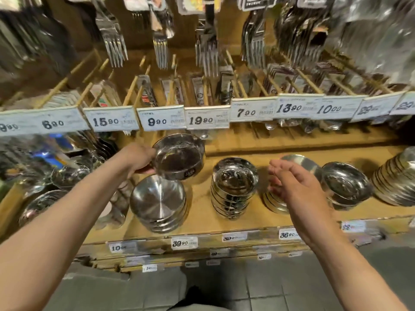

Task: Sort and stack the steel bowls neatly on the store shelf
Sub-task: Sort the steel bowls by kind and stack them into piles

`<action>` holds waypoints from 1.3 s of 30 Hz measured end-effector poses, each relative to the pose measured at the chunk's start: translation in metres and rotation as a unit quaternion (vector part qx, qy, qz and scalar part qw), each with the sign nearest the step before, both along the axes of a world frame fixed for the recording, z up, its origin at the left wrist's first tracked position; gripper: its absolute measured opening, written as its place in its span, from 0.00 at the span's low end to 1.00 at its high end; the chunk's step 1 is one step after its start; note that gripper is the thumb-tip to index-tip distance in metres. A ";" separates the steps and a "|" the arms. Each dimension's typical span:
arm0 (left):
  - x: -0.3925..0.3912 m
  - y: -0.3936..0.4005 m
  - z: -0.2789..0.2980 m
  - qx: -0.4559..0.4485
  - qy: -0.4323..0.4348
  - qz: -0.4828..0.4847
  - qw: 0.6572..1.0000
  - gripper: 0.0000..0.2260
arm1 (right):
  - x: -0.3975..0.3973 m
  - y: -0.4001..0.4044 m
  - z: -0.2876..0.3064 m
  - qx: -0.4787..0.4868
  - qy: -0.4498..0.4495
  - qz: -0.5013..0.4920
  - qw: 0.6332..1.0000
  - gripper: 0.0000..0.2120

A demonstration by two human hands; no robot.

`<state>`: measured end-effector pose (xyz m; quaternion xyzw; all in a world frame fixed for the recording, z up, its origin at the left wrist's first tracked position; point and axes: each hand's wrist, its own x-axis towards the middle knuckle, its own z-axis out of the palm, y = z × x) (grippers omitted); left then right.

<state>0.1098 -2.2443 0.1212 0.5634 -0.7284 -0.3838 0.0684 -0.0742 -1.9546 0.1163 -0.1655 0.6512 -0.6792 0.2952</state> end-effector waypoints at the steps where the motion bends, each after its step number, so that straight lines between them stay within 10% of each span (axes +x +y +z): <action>1: 0.007 0.007 0.002 0.007 0.007 0.007 1.000 0.12 | 0.000 0.006 -0.001 0.002 0.001 -0.003 1.000 0.08; 16: 0.055 0.193 0.043 0.052 0.119 -0.009 0.991 0.14 | 0.048 0.067 0.007 0.020 -0.051 0.241 0.969 0.14; 39: 0.063 0.241 0.014 0.160 0.309 0.031 0.937 0.15 | 0.081 0.084 0.005 0.042 -0.171 0.108 0.978 0.11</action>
